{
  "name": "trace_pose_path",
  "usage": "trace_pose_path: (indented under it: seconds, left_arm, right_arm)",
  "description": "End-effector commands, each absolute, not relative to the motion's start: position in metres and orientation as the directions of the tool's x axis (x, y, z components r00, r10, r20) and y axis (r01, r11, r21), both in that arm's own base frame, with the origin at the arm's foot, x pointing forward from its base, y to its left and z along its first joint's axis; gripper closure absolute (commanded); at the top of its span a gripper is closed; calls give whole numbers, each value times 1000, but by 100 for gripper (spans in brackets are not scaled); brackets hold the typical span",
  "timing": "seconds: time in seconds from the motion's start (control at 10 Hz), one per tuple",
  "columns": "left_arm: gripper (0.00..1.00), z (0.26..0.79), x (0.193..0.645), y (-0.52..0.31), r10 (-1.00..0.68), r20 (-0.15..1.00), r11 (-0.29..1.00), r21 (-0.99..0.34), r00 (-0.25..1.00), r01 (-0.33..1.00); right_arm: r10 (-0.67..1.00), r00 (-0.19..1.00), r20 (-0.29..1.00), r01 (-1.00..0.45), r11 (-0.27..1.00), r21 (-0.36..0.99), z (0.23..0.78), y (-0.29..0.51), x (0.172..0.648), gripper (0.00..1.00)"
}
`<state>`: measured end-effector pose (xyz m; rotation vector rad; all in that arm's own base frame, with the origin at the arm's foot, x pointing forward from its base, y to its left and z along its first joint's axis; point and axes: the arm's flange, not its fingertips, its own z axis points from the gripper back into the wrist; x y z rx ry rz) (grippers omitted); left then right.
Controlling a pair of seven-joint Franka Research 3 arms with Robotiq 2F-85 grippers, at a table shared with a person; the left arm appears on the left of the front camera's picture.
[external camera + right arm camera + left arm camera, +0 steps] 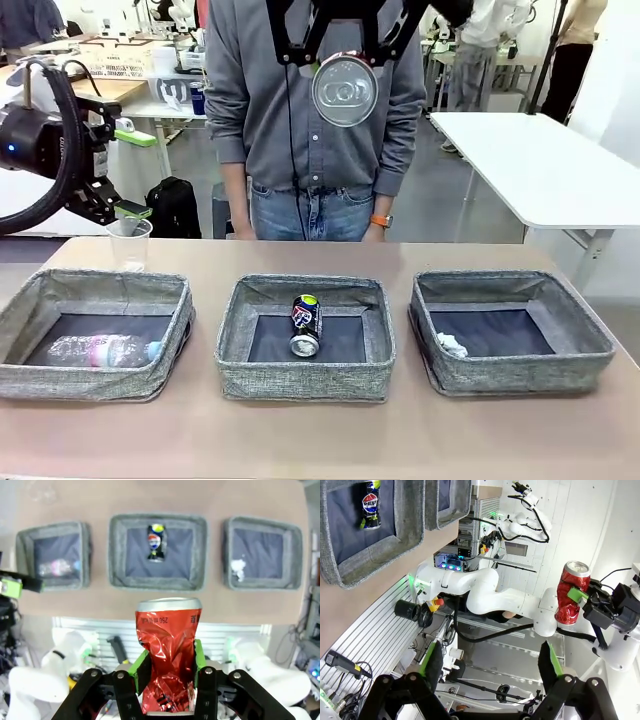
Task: Sort the waste into the appropriate baskets.
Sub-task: Pick up the waste item pointed out by the person.
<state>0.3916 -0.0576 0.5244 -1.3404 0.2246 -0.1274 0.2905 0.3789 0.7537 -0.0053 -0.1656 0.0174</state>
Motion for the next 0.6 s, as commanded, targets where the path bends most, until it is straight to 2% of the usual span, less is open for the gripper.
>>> trace_pose_path:
  seconds: [0.0, 0.5]
  left_arm:
    - [3, 527, 390, -59, -210, -85, 221, -974, 974, -37]
    - [3, 527, 390, -59, -210, -85, 221, -974, 974, -37]
  right_arm:
    - [18, 987, 162, -18, 1000, 1, 755, 379, 287, 64]
    - [18, 987, 162, -18, 1000, 1, 755, 379, 287, 64]
